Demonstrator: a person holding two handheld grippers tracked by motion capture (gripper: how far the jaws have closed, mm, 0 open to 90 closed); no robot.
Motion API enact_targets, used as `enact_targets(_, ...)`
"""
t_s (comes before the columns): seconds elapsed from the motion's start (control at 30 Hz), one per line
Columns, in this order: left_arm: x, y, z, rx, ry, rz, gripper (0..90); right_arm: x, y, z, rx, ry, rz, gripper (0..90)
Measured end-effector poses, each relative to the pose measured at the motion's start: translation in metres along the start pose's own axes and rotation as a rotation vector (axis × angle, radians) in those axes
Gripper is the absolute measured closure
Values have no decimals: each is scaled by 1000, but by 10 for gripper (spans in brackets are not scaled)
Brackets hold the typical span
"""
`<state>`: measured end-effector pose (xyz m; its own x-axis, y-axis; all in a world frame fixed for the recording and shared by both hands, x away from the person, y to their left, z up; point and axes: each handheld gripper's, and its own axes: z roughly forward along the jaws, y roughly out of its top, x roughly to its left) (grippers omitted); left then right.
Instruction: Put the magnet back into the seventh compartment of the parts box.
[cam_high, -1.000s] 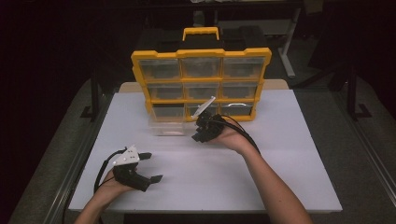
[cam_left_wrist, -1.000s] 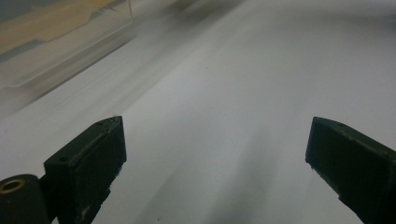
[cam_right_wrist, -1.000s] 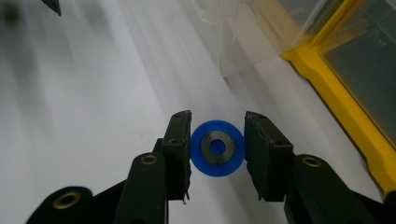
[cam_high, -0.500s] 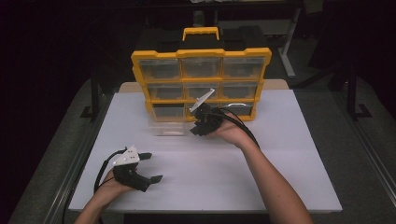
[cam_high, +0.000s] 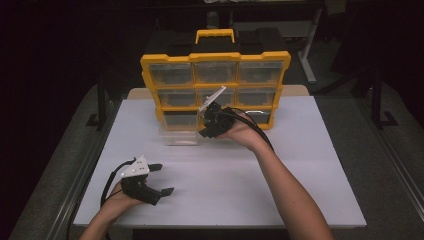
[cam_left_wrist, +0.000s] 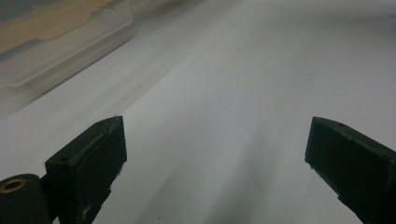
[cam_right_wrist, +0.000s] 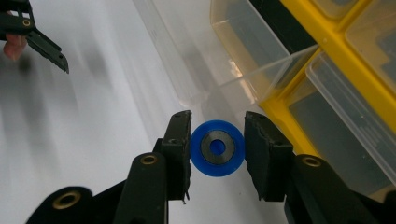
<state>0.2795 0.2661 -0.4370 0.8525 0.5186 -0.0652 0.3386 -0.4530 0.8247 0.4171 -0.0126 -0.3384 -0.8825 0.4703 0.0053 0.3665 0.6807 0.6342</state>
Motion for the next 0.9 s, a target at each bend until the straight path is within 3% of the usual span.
enact_targets(0.7, 0, 0, -1, -4, 1, 2, 56, 1, 31, 7, -13, 6, -15, 610)
enact_targets(0.77, 0, 0, -1, 0, 0, 3, 56, 0, 35, 9, -19, -4, -38, 610)
enact_targets(0.9, 0, 1, -1, -6, 1, 1, 57, 1, 39, 12, -17, 7, -21, 610)
